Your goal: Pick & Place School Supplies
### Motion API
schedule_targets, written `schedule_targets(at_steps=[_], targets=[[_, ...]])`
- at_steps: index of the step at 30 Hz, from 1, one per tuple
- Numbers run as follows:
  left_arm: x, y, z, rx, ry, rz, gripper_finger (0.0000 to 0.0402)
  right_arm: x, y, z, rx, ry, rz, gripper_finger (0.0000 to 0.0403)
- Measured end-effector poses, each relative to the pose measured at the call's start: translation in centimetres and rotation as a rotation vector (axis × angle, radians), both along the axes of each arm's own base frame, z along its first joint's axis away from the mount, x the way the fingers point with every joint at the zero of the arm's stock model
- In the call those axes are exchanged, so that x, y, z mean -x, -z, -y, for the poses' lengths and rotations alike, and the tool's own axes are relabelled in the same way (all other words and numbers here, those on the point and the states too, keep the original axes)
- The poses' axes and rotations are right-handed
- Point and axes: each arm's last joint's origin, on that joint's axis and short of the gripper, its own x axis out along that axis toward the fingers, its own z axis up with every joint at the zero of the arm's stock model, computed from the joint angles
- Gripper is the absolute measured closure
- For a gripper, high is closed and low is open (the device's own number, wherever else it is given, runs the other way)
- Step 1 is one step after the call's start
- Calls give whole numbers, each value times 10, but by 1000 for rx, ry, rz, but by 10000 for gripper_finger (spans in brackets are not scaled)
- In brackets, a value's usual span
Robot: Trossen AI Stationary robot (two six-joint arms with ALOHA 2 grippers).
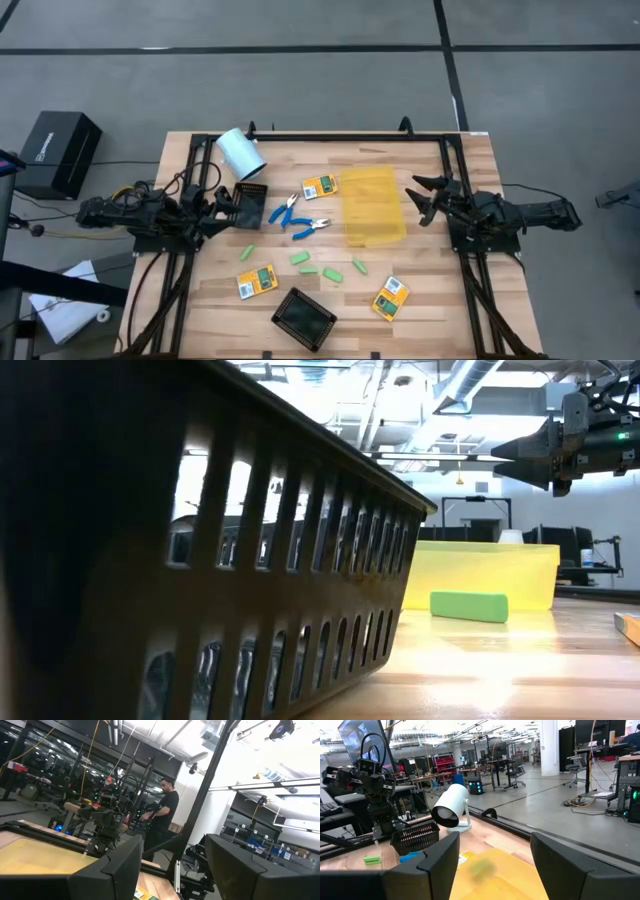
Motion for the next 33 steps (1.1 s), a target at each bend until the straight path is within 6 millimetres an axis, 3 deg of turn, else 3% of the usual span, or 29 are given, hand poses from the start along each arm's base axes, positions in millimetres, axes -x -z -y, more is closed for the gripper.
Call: schedule_targets(at_steps=[10, 16, 24, 33], targets=[[0, 0, 0, -1, -1, 0, 189, 0, 0, 0, 0, 0, 0, 168], [0, -1, -1, -131, -103, 17, 189, 0, 0, 0, 0, 0, 1, 168], [1, -2, -3, -105, -163, 27, 189, 0, 0, 0, 0, 0, 1, 168], [6, -13, -4, -77, -175, 150, 189, 0, 0, 0, 26, 3, -15, 168]])
